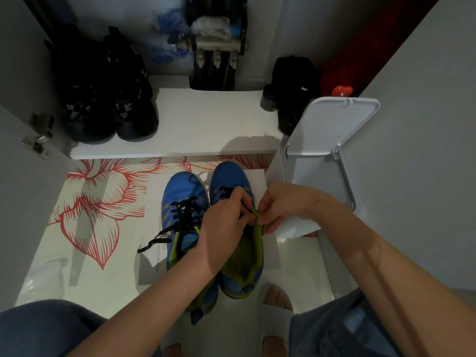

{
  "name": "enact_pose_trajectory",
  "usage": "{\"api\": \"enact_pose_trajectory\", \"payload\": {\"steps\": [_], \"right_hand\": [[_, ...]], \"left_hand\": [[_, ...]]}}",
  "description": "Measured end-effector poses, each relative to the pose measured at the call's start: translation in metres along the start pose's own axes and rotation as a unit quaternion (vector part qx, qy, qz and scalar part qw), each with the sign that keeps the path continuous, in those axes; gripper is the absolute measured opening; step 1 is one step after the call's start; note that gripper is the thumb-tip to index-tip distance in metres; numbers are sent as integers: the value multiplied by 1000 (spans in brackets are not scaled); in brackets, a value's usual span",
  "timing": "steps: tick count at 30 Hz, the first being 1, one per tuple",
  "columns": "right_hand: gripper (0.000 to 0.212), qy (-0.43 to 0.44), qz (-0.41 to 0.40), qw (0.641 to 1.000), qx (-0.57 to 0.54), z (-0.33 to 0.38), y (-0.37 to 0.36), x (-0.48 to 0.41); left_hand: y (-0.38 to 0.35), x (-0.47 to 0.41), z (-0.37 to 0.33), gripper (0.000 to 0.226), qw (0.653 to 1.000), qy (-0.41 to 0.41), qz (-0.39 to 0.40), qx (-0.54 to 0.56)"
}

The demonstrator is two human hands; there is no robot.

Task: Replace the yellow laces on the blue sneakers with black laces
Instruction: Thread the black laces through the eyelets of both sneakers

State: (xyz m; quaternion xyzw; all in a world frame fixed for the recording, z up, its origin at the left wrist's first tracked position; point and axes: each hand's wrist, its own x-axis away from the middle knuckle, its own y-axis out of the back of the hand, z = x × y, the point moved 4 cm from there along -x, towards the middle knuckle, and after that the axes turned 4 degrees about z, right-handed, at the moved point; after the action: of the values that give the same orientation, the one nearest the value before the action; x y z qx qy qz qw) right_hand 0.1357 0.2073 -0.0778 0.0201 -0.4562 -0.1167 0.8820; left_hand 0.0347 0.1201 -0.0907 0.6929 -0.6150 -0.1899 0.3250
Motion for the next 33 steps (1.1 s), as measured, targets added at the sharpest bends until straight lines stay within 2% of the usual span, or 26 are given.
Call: {"api": "enact_pose_trajectory", "payload": {"steps": [9,16,23,29,33], "right_hand": [[16,23,22,999,-19,-8,6,3],[9,60,4,998,35,-3,4,2],[9,82,11,996,46,-1,6,2],[8,79,13,996,48,-1,7,2],[5,66,10,996,62,0,4,-1]], "left_hand": [[-2,0,-2,15,1000,-5,9,6],[-6,0,-2,15,999,-36,4,-39],[-11,-1,-2,25,997,-42,28,-66],[-8,-2,-2,34,995,-36,84,-31],[-3,-4,-3,38,997,-22,53,-48]]}}
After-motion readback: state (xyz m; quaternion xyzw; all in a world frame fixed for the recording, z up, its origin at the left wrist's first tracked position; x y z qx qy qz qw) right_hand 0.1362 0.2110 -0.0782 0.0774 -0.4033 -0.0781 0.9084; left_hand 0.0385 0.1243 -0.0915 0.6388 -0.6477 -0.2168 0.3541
